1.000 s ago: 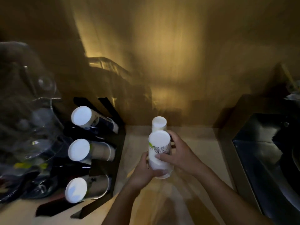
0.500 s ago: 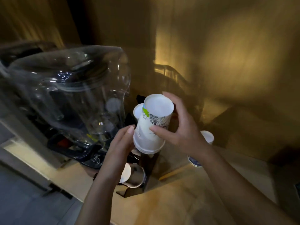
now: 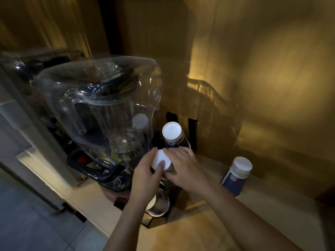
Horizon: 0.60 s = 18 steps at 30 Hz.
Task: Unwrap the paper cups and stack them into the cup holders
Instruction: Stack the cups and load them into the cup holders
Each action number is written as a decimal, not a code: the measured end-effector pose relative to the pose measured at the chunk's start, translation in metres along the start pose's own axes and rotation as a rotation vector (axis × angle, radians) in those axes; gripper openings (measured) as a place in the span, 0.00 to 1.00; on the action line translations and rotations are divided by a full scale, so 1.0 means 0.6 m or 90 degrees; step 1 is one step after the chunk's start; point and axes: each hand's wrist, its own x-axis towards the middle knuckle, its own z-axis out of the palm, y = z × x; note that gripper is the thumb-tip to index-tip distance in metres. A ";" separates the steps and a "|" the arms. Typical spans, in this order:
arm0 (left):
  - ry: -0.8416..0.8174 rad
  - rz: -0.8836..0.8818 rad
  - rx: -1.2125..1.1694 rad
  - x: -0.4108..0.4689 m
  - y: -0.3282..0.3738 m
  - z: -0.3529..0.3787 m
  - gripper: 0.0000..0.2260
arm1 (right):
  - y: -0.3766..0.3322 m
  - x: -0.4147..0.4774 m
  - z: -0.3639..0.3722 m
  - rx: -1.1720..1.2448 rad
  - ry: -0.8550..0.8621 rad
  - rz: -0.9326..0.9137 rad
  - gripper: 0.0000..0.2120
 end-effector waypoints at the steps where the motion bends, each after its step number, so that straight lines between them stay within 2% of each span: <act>1: 0.014 0.044 0.114 -0.001 -0.003 0.007 0.21 | 0.004 -0.002 0.005 -0.028 0.009 0.001 0.27; 4: 0.024 0.116 0.262 0.005 -0.003 0.004 0.20 | 0.007 0.006 0.003 -0.060 0.017 -0.007 0.25; 10: -0.014 0.110 0.396 0.016 0.024 -0.009 0.23 | 0.015 0.005 -0.024 -0.050 -0.026 -0.024 0.24; 15: 0.017 0.217 0.303 0.012 0.085 0.021 0.21 | 0.049 -0.017 -0.064 0.028 0.053 0.027 0.18; 18: -0.040 0.232 0.211 0.016 0.105 0.068 0.19 | 0.093 -0.039 -0.089 0.032 0.068 0.119 0.14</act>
